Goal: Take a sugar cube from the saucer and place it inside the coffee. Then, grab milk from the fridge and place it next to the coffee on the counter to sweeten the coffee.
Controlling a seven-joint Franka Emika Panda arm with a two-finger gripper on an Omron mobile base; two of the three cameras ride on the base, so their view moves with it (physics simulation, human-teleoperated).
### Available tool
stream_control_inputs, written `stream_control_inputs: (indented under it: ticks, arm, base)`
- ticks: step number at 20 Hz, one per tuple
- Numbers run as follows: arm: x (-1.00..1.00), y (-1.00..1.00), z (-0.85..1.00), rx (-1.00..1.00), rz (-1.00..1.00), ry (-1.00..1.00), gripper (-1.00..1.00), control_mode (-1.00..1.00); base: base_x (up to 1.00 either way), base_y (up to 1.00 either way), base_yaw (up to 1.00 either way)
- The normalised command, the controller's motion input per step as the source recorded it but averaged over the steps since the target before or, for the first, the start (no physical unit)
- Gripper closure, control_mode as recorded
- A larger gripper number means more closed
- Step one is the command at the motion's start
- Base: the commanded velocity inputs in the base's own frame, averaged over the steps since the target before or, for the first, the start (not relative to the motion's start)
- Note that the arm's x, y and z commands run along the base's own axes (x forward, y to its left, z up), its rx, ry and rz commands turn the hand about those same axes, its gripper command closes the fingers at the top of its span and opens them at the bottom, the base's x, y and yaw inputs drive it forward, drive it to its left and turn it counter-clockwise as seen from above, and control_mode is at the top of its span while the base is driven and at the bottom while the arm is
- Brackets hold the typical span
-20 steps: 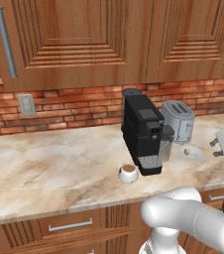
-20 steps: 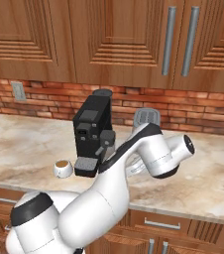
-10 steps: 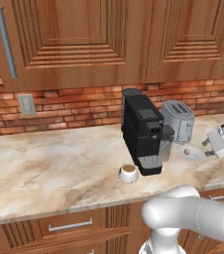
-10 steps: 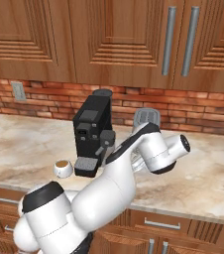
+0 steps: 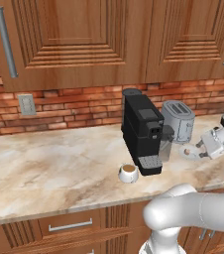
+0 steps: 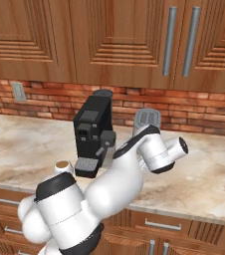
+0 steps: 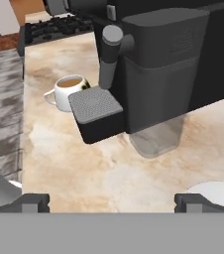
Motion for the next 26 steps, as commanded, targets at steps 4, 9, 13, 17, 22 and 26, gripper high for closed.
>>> stream_control_inputs:
  ticks: [4, 9, 13, 17, 22, 26]
  arm:
    - [0.16, -0.02, -0.23, 0.00, 0.03, 0.00, -1.00, -1.00]
    - [0.10, -0.11, -0.25, 0.00, 0.03, 0.00, -1.00, -1.00]
    - [0.10, -0.14, -0.16, 0.00, 0.01, -0.03, -1.00, -1.00]
    - [0.18, -0.07, -0.04, 0.00, 0.00, -0.06, -1.00, -1.00]
    - [0.32, 0.00, -0.06, 0.00, 0.00, -0.03, -1.00, -1.00]
    - [0.35, 0.00, -0.16, 0.00, 0.00, 0.00, -1.00, -1.00]
  base:
    - [0.00, 0.00, 0.00]
    - [0.00, 0.00, 0.00]
    - [0.00, 0.00, 0.00]
    - [0.00, 0.00, 0.00]
    - [0.00, 0.00, 0.00]
    - [0.00, 0.00, 0.00]
